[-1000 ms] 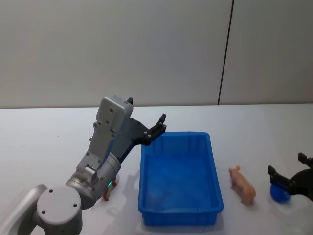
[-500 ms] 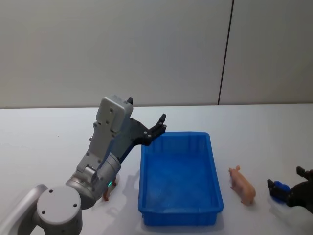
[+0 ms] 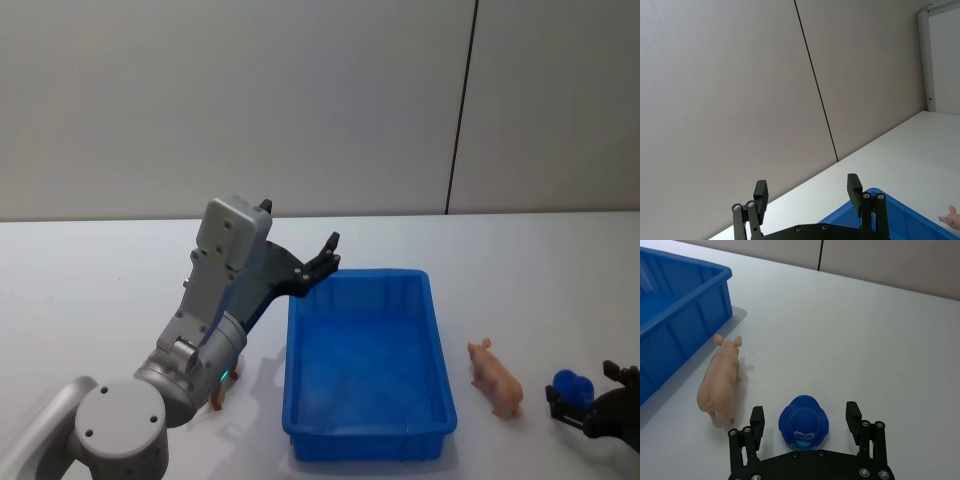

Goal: Pick up the two dolls from the table and place them into the box.

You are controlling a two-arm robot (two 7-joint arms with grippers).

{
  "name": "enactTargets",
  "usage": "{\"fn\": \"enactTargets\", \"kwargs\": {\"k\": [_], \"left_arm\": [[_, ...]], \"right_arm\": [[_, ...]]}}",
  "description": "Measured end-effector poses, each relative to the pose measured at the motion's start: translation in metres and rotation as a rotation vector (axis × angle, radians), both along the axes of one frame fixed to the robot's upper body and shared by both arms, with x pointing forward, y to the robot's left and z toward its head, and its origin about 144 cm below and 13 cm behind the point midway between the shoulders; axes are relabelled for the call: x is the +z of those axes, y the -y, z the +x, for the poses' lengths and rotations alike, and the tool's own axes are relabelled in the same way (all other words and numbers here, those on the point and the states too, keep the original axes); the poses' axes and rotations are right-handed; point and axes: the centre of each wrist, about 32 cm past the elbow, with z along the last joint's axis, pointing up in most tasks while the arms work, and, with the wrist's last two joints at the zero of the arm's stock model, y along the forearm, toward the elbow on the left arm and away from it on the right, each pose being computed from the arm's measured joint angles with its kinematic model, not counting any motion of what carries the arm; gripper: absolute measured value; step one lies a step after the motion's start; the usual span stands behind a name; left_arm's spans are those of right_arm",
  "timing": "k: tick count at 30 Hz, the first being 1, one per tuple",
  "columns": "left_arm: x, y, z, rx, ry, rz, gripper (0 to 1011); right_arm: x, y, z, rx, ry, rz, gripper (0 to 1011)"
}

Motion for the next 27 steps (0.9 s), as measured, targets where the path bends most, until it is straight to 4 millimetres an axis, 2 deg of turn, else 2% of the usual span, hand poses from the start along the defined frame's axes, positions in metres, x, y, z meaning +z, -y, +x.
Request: {"fn": "enactTargets", "kwargs": {"k": [5,15,20,27], "left_arm": [[0.0,0.0,0.0,0.0,0.0,0.0,1001],[0.0,0.0,0.0,0.0,0.0,0.0,1001],[0.0,0.0,0.0,0.0,0.0,0.0,1001],[0.0,0.0,0.0,0.0,0.0,0.0,1001]], "right_arm": [[-0.0018,0.0005,0.0008,-0.002,-0.021,0.004,988],[-0.0052,0.001,0.0027,-0.007,-0.057,0.01,743],[-0.0063,0.001,0.0037,-0.009,-0.066,0.012,570],[-0.0065,0.0005,0.0043,-0.011,-0.061,0.019,491]]}}
